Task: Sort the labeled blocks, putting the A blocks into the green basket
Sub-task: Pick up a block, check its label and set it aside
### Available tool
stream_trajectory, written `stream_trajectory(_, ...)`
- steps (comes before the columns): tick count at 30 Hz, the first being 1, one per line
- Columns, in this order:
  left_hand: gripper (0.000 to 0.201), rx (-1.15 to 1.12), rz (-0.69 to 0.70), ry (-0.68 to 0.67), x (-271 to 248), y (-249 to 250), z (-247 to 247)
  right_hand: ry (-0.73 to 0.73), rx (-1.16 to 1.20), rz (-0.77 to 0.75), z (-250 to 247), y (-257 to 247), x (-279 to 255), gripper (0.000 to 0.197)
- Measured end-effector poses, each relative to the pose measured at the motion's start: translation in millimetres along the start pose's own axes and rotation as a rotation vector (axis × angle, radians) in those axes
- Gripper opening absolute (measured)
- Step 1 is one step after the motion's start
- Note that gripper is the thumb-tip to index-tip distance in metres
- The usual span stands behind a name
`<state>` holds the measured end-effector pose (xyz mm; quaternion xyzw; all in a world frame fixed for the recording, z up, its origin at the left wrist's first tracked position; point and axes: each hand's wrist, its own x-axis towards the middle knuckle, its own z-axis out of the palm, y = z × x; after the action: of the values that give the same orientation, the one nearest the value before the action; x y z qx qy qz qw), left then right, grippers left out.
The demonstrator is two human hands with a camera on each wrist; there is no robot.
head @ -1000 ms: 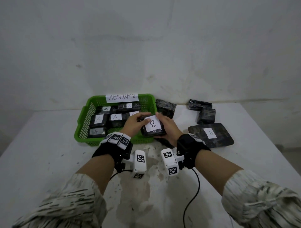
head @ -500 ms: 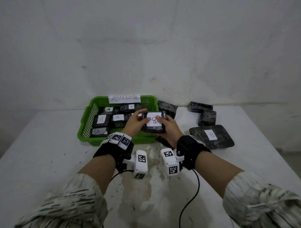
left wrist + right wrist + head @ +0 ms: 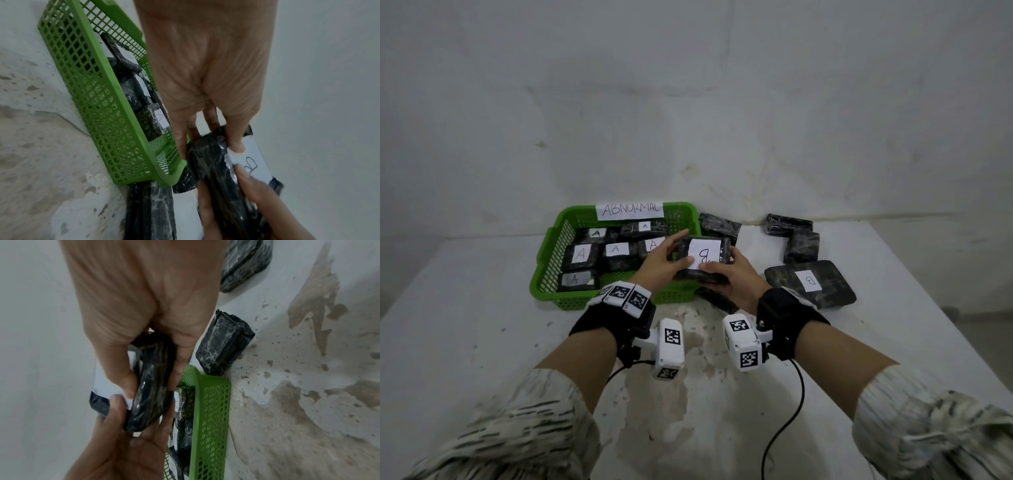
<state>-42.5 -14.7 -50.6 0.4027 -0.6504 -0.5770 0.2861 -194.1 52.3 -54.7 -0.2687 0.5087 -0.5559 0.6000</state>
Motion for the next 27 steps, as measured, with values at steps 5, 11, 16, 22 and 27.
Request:
stream_trajectory(5, 0.044, -0.199, -0.094, 0.03, 2.4, 9.3, 15.5, 0.048, -0.08, -0.04, -11.0, 1.7, 2.3, 0.063)
stream_trajectory(11, 0.039, -0.203, -0.054, 0.033, 2.4, 11.5, 24.0, 0.019, 0.061, -0.003, -19.8, -4.1, 9.0, 0.042)
stream_trajectory(16, 0.035, -0.215, -0.118, 0.057, 4.4, 13.2, 29.5, 0.08, -0.065, 0.001, -23.5, -2.0, 13.4, 0.05)
stream_trajectory(22, 0.038, -0.213, -0.153, 0.16, 3.3, 19.2, 29.8, 0.252, -0.509, -0.184, -19.0, 1.8, 21.2, 0.043)
stream_trajectory(27, 0.036, -0.351, -0.212, 0.112, 0.3, 21.3, 18.5, 0.06, -0.408, -0.167, -13.5, -14.1, 15.5, 0.032)
